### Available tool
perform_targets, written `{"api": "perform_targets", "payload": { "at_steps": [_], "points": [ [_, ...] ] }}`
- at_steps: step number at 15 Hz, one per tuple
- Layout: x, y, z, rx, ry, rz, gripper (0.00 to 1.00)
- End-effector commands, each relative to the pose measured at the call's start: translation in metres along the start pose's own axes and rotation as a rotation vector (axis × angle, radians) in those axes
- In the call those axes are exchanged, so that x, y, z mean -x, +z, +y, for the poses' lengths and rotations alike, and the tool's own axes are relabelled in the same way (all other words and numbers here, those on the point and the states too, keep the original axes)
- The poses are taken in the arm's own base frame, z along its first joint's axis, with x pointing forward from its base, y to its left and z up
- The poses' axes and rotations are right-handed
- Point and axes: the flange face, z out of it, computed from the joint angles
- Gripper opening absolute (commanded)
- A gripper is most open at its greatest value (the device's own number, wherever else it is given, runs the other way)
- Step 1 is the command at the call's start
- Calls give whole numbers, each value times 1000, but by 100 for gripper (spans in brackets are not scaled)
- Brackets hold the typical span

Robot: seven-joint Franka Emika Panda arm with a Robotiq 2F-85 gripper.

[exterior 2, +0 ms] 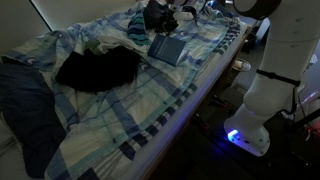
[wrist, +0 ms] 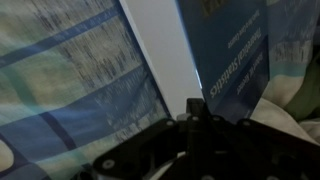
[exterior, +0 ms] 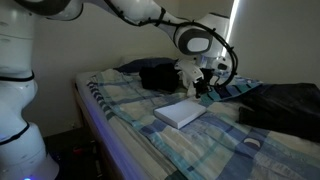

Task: Open the book on the bed

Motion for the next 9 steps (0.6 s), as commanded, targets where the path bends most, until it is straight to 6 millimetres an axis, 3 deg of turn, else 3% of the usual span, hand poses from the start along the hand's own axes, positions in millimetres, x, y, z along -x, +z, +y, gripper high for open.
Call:
{"api": "perform_targets", "payload": {
  "at_steps": [1,9],
  "points": [
    [9,-10,-11,-8,-51,10,0],
    [15,-16,-26,-19,-116,12,0]
  ]
}}
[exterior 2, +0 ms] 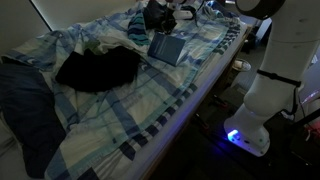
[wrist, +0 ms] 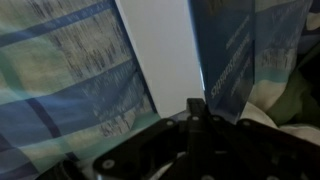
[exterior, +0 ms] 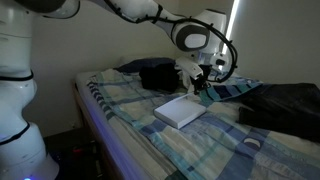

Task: Open the book on the bed

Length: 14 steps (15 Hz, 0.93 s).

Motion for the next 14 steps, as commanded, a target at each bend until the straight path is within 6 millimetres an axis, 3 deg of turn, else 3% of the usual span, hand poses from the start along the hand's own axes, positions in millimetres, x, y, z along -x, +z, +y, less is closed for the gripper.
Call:
{"api": "perform_targets", "payload": {
  "at_steps": [1,6,14],
  "points": [
    [12,-8,-12,-16,-41,4,0],
    [19,-12,-22,-25,-58,4,0],
    [33,-24,-53,-30,-166,13,0]
  ]
}}
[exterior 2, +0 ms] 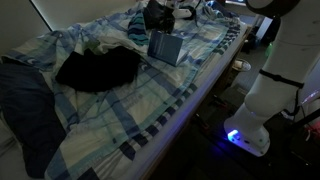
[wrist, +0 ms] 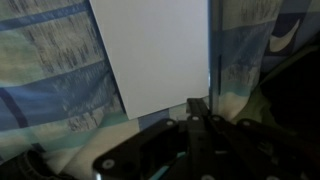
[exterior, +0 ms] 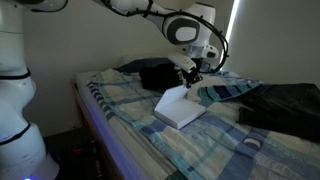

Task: Open the book on the bed

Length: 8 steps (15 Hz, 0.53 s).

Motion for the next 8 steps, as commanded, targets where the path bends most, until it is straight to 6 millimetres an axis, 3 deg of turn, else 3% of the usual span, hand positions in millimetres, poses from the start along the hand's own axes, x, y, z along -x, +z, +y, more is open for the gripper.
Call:
{"api": "perform_targets", "payload": {
  "at_steps": [1,8],
  "points": [
    [15,-8,-19,-11,-59,12,0],
    [23,-11,-48,-6,-133,12,0]
  ]
}}
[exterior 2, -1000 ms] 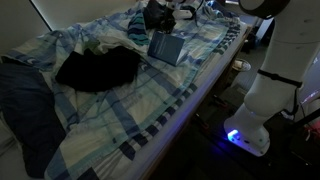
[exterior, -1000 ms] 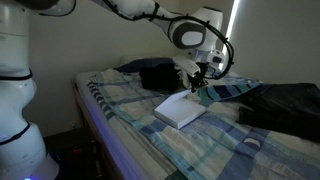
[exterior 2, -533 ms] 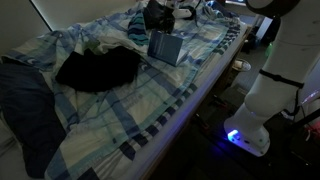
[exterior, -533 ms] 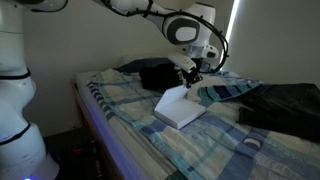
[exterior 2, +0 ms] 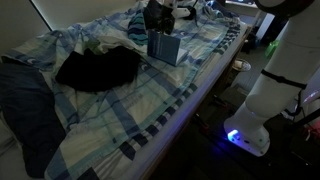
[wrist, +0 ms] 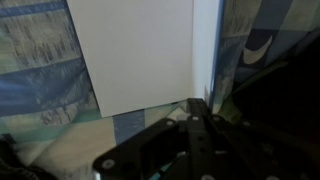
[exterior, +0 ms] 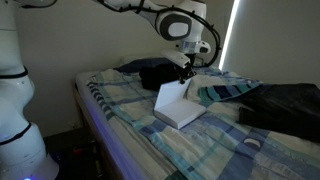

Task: Open the book on the bed

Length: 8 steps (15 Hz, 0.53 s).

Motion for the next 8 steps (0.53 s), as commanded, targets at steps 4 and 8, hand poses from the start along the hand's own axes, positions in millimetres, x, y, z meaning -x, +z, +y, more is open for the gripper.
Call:
{"api": "perform_targets", "payload": {
  "at_steps": [4,8],
  "points": [
    [12,-3,-33,6,-94,13,0],
    [15,-2,-45,0,-139,8,0]
  ]
}}
